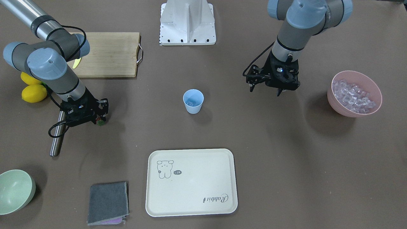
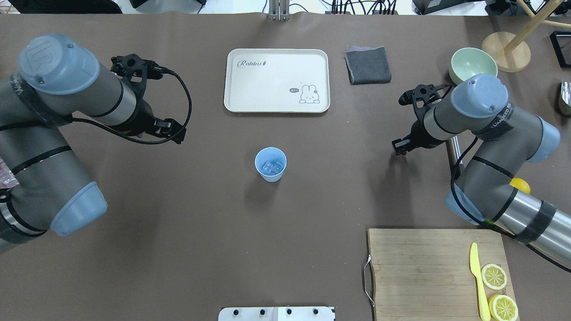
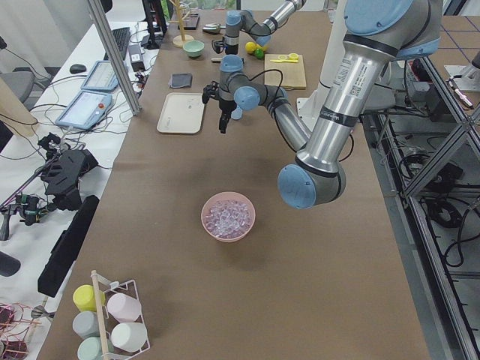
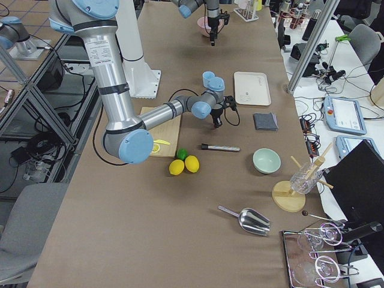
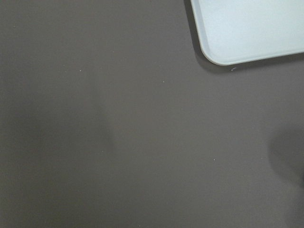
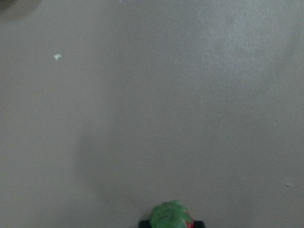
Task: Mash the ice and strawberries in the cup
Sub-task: 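Lower the right gripper onto the red strawberry and grasp it, then carry the strawberry with the right gripper over the blue cup and release it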
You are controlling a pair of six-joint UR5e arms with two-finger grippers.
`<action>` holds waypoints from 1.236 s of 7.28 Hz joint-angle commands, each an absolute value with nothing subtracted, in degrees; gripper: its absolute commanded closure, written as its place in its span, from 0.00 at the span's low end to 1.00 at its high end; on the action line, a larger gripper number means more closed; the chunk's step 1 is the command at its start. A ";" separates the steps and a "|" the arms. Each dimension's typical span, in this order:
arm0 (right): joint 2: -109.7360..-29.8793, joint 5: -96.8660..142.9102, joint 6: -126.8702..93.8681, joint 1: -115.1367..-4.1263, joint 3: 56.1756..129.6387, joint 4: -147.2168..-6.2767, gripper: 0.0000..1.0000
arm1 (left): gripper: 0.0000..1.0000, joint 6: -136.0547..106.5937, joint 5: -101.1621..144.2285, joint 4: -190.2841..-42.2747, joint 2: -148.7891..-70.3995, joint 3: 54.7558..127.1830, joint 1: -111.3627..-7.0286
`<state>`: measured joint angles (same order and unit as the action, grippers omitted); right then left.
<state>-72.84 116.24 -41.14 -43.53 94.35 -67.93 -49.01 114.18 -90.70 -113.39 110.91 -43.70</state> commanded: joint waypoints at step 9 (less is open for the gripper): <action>-51.42 106.17 -66.36 -30.50 103.27 -84.81 1.00 | 0.03 -23.03 124.45 -91.23 -100.81 108.90 -59.68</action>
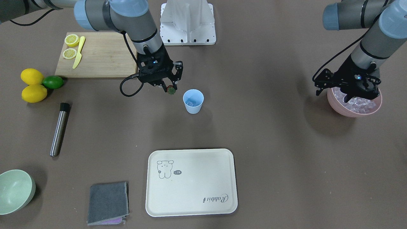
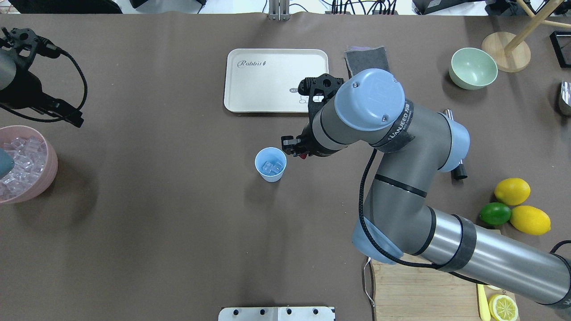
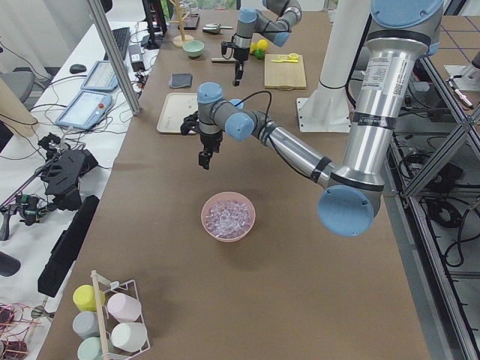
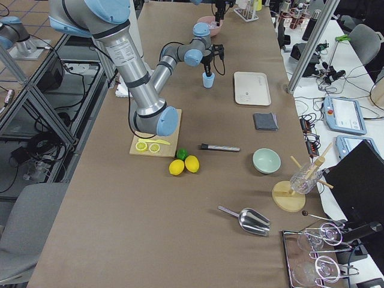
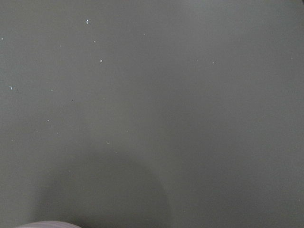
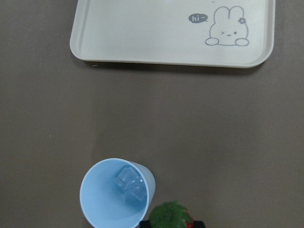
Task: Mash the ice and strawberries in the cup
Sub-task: 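Carry the strawberry with the right gripper over the blue cup and release it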
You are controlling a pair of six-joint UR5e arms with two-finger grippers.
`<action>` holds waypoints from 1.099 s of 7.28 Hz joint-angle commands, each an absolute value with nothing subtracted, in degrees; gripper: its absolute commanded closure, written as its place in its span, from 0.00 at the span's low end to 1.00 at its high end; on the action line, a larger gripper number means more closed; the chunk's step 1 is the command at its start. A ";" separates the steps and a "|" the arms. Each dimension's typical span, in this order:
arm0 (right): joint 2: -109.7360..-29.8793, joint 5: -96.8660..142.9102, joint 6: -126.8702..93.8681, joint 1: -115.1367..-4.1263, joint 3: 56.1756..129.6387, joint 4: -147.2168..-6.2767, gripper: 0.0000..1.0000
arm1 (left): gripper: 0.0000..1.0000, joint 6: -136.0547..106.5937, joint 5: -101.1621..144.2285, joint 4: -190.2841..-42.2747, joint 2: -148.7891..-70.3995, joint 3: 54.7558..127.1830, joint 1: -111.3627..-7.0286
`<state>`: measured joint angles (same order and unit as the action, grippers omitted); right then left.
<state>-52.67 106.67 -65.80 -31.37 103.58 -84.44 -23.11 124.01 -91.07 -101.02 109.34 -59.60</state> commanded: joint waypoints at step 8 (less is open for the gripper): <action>-44.31 99.07 -74.25 -26.03 94.75 -83.94 0.00 | 0.03 -23.29 124.19 -91.23 -100.81 109.33 -59.76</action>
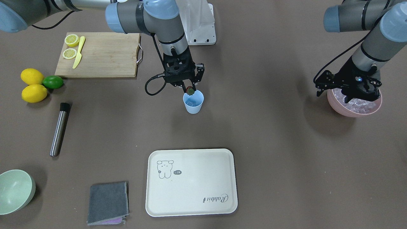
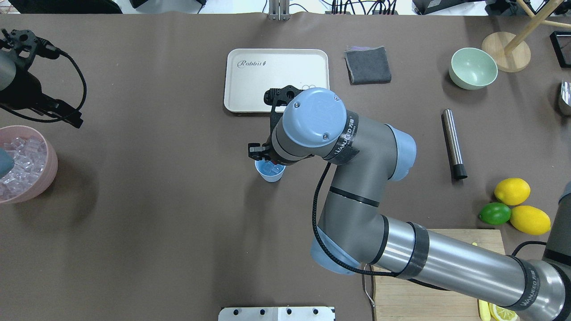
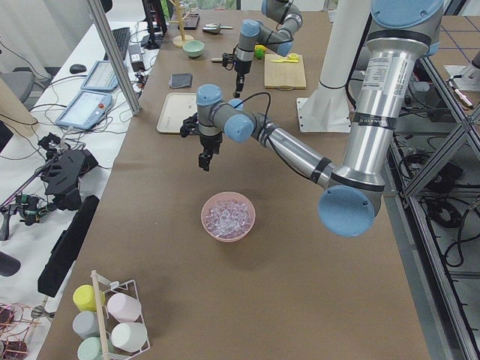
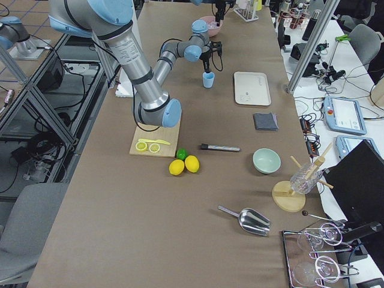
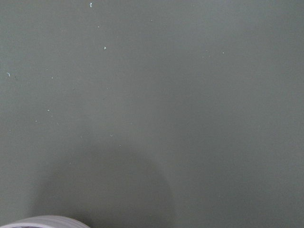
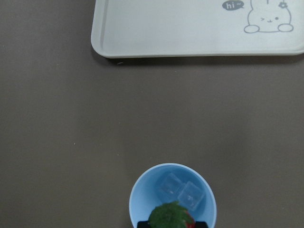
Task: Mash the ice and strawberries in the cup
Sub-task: 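Carry the strawberry with the right gripper over the blue cup and release it, then move the right gripper to the steel muddler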
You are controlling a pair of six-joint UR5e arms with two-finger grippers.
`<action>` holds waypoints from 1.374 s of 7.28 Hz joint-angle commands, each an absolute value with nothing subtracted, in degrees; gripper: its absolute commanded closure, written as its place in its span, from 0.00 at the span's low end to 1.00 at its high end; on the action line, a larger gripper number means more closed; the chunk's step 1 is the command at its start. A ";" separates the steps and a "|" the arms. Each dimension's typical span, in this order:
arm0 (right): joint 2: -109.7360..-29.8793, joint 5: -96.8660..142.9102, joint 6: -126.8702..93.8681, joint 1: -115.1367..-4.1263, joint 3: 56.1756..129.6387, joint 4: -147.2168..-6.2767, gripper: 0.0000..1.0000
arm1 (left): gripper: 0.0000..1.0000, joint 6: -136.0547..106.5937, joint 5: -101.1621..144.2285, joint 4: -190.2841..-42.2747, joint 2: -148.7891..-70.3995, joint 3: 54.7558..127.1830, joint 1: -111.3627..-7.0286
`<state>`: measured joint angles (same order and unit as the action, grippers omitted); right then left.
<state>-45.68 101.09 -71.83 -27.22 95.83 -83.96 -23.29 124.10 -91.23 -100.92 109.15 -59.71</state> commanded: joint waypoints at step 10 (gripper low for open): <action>-71.61 119.53 -47.99 -52.90 100.37 -83.94 0.00 | 0.03 -7.91 124.89 -90.53 -95.71 107.58 -72.16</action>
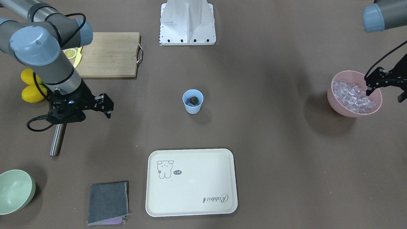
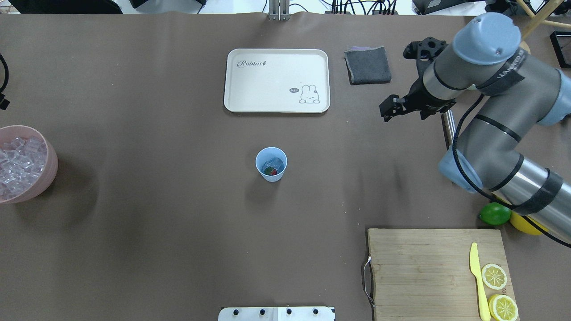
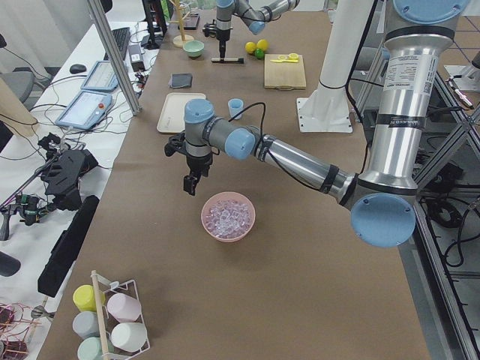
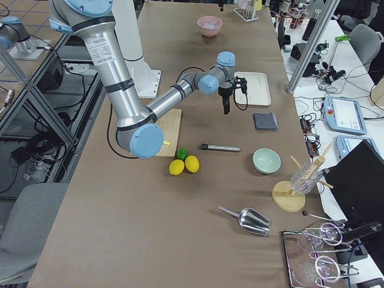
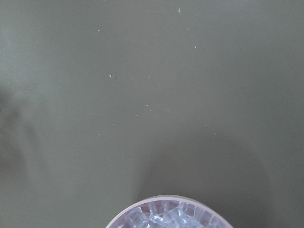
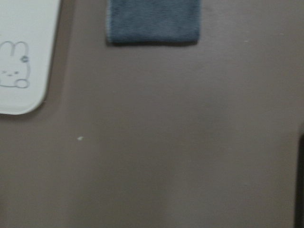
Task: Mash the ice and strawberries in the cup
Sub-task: 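Move the right gripper to the steel muddler, then grasp the steel muddler upright with the right gripper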
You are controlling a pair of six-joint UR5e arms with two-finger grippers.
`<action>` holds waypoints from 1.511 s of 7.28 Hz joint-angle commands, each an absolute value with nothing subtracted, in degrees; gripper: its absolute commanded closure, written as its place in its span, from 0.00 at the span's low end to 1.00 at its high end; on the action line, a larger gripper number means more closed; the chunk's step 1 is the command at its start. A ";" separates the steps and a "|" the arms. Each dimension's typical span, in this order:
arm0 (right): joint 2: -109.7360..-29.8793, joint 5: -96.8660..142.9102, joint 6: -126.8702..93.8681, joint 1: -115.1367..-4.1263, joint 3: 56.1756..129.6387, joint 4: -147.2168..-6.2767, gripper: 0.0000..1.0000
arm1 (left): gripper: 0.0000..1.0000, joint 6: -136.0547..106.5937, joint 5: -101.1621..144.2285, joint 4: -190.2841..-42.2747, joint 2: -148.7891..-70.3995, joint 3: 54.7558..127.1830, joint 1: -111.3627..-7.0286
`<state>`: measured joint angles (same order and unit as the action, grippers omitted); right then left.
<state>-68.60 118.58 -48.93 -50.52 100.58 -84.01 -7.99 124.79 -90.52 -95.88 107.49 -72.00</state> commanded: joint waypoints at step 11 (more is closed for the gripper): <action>-72.86 118.83 -46.24 -53.61 84.11 -75.15 0.55 | 0.03 -8.70 124.72 -90.62 -95.62 108.81 -72.33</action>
